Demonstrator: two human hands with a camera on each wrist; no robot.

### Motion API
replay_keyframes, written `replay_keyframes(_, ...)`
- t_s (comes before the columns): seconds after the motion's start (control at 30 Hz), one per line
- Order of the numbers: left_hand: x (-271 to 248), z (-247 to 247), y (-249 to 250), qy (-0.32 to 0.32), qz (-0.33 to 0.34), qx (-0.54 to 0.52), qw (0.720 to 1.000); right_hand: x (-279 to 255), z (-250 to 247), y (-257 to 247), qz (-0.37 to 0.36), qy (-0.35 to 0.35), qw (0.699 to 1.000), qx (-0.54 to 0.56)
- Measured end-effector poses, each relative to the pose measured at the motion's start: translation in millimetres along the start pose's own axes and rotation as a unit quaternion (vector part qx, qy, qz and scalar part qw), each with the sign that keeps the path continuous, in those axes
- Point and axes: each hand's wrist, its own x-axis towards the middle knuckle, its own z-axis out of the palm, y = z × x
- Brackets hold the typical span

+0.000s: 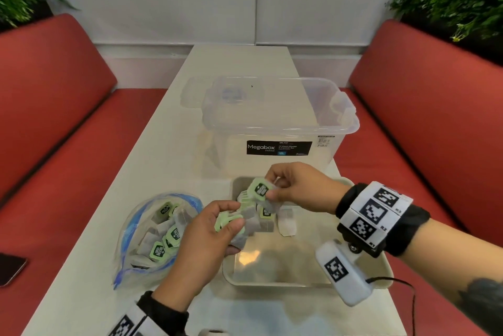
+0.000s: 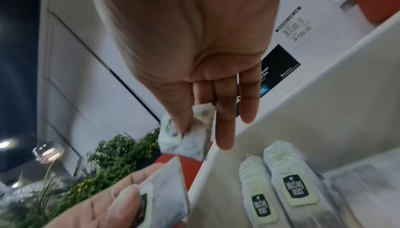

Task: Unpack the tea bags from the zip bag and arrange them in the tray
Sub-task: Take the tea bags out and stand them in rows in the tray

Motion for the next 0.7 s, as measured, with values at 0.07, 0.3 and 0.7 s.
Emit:
replay_keyframes(0.07,0,-1,1,0.001,0.009,-0.007,1.000,-1,-3,3,0.006,0.013,0.998,0.055)
replay_keyframes(0.3,-5,6,9,-0.086,0.030,-0.056,0.994,-4,0,5,-0.021,-0.003,0.995,0.096)
replay_keyframes(0.7,-5,-6,-10,-0.079,0.033,0.004,0.996,21,-2,37,0.105,-0.226,0.882,-0.401)
